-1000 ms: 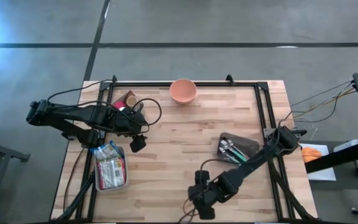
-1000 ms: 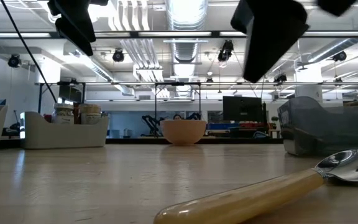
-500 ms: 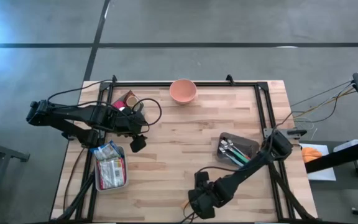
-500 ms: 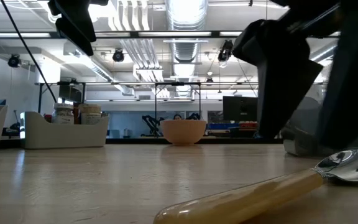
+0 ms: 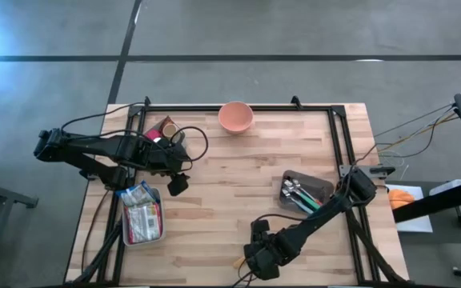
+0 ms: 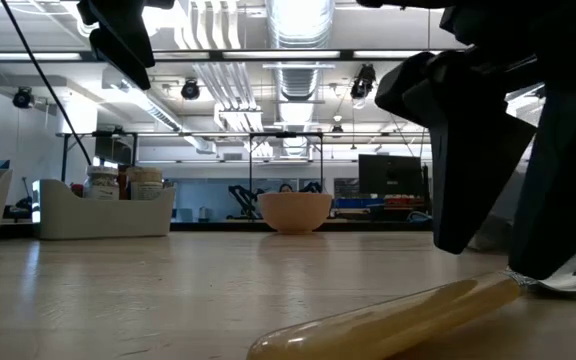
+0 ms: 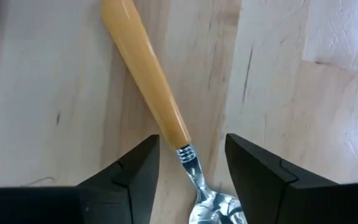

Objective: Pick & Place Food Item
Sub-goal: Put the yellow spoon into the black bin

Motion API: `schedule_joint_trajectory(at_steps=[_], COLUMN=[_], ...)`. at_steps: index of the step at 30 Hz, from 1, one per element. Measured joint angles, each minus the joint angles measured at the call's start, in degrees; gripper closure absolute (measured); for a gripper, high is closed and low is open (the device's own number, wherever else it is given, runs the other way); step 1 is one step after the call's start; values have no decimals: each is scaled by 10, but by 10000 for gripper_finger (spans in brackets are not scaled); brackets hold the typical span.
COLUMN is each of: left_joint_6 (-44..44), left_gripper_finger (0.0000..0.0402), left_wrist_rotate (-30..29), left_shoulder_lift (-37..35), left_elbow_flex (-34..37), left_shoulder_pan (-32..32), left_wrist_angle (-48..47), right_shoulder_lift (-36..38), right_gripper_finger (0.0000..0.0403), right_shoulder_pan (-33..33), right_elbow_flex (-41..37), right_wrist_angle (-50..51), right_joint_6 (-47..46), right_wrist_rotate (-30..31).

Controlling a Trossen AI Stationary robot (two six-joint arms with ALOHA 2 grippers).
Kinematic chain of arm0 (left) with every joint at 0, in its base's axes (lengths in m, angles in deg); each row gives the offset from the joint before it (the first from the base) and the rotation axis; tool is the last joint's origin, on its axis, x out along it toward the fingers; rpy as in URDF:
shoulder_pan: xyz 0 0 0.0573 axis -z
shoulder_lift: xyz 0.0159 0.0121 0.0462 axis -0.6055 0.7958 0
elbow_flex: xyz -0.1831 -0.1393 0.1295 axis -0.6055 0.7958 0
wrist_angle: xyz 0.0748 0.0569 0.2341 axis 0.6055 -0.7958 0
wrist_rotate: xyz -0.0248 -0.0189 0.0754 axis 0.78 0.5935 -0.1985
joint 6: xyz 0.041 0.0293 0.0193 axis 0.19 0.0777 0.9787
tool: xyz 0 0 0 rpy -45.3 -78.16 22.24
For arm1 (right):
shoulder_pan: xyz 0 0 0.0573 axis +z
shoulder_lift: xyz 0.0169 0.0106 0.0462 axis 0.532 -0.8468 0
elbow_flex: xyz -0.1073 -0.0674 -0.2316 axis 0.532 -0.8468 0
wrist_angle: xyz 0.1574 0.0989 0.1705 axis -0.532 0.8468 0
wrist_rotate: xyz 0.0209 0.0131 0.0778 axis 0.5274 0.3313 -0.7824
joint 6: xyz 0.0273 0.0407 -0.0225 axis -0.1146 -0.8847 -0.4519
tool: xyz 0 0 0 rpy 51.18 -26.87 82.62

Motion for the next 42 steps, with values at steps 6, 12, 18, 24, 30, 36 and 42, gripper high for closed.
schedule_joint_trajectory(at_steps=[6, 12, 18, 24, 30, 36, 42], left_joint_6=[0, 0, 0, 0, 0, 0, 0], left_gripper_finger=[78, 78, 78, 78, 78, 78, 78], left_wrist_rotate=[0, 0, 0, 0, 0, 0, 0], left_shoulder_lift=[0, 0, 0, 0, 0, 0, 0], left_elbow_flex=[0, 0, 0, 0, 0, 0, 0], left_shoulder_pan=[0, 0, 0, 0, 0, 0, 0], left_wrist_angle=[0, 0, 0, 0, 0, 0, 0], right_shoulder_lift=[-18, -26, -26, -26, -27, -32, -31], right_gripper_finger=[225, 225, 250, 351, 373, 373, 373], right_shoulder_pan=[1, 4, 4, 4, 4, 3, 11], right_elbow_flex=[-4, -2, -2, -3, 2, 58, 126], right_wrist_angle=[-10, -6, -2, 3, 10, 167, 319], right_joint_6=[21, 34, 39, 44, 46, 77, 181], right_wrist_rotate=[-11, -4, 1, 0, 2, 4, 4])
